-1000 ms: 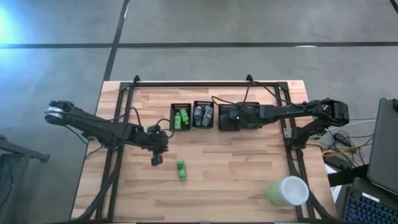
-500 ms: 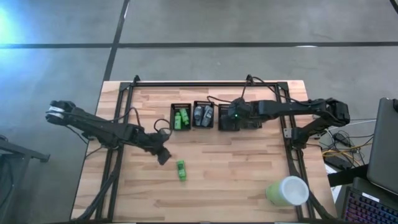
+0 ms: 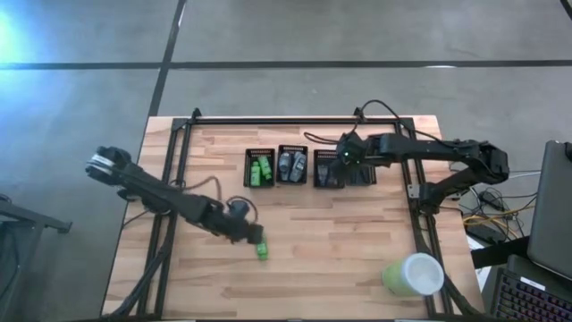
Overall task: Pick & Place Travel size toiletries
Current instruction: Put the shampoo into the left black basket
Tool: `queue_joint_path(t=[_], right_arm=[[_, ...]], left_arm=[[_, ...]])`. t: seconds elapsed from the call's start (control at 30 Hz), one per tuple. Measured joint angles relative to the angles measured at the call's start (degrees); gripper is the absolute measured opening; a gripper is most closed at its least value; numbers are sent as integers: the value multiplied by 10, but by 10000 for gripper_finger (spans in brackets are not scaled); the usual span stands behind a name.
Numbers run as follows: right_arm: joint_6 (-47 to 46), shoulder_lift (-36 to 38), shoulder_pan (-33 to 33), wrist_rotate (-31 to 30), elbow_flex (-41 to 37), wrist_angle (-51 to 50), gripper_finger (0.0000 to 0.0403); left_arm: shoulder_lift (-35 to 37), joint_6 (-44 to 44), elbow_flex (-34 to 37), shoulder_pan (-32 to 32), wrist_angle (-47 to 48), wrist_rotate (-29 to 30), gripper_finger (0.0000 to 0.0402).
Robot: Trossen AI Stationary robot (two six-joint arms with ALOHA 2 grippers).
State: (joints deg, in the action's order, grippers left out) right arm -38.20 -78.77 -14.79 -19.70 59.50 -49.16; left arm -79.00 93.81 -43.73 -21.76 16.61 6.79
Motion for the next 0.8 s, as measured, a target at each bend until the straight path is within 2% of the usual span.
queue_joint_path(t=[0.27, 0.53, 0.8], right_arm=[[74, 47, -3, -13, -18, 5, 368], [133, 72, -8, -16, -18, 6, 368], [176, 75, -10, -24, -22, 6, 368]], left_arm=[[-150, 52, -182, -4, 228, -5, 287], [-240, 91, -278, -4, 245, -7, 287], [-281, 137, -283, -4, 255, -12, 287]])
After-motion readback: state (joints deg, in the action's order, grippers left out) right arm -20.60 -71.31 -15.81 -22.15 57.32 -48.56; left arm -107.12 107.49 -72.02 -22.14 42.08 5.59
